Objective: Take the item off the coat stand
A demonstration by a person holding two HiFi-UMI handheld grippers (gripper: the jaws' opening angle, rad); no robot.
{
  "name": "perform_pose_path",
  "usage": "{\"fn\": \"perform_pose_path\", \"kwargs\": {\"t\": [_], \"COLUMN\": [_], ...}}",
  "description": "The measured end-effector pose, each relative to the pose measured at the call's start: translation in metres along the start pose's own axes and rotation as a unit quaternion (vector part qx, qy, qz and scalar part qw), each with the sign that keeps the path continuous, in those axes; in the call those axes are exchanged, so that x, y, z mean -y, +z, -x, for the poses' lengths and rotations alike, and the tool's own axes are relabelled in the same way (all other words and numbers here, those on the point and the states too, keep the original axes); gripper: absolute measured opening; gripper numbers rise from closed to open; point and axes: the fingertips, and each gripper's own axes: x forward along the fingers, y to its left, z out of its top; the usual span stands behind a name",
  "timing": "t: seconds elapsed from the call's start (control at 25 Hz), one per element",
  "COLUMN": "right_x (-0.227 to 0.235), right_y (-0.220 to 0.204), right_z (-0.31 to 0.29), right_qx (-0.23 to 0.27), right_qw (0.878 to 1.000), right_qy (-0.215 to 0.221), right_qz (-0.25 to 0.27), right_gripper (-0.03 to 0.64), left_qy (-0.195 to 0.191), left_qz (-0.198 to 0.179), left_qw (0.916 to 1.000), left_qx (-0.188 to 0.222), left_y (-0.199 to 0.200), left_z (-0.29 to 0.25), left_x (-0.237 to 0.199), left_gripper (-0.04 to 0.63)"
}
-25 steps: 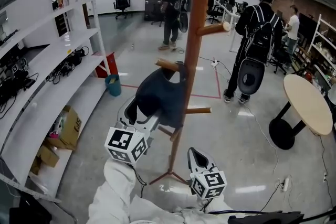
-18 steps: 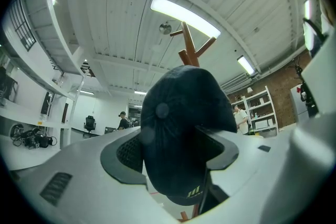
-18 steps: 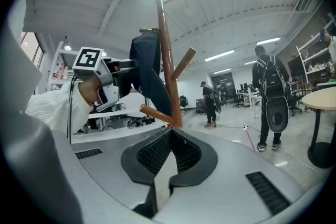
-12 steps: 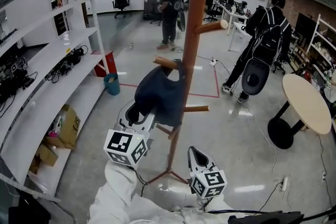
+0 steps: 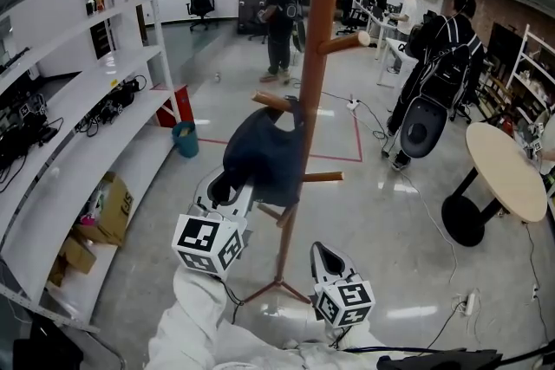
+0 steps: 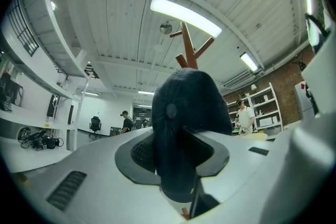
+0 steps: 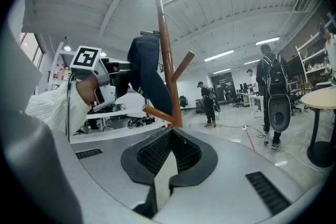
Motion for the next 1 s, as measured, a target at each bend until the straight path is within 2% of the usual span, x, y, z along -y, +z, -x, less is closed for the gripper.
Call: {"fn": "perform_pose_path", "kwargs": {"t": [0.32,0.48,1.0], "right_x": [0.001,0.003,0.004], "right_y": [-0.001,-0.003,-0.005], "right_z": [0.005,0.010,0.022], "right_qx": [0.000,-0.001,0.000], "right_qw": [1.000,1.000,1.000], "right_qy": [0.002,0.000,0.003], "right_qz": [-0.001,-0.003,-0.005], "right_gripper": [0.011,0.009,0.011], "left_qy": [0.011,0.019,0.038], "left_qz": [-0.003,-0.017,-0.030], "left_qw": [0.9999,0.9997,0.9987], "left_qx": [-0.005,-0.002,0.018], "left_y": [0.000,0.002,0.021], "left_z": [0.004,0.007,0.023], "left_x": [0.004,0.009,0.015], "left_gripper": [0.066,0.023,0.015]}}
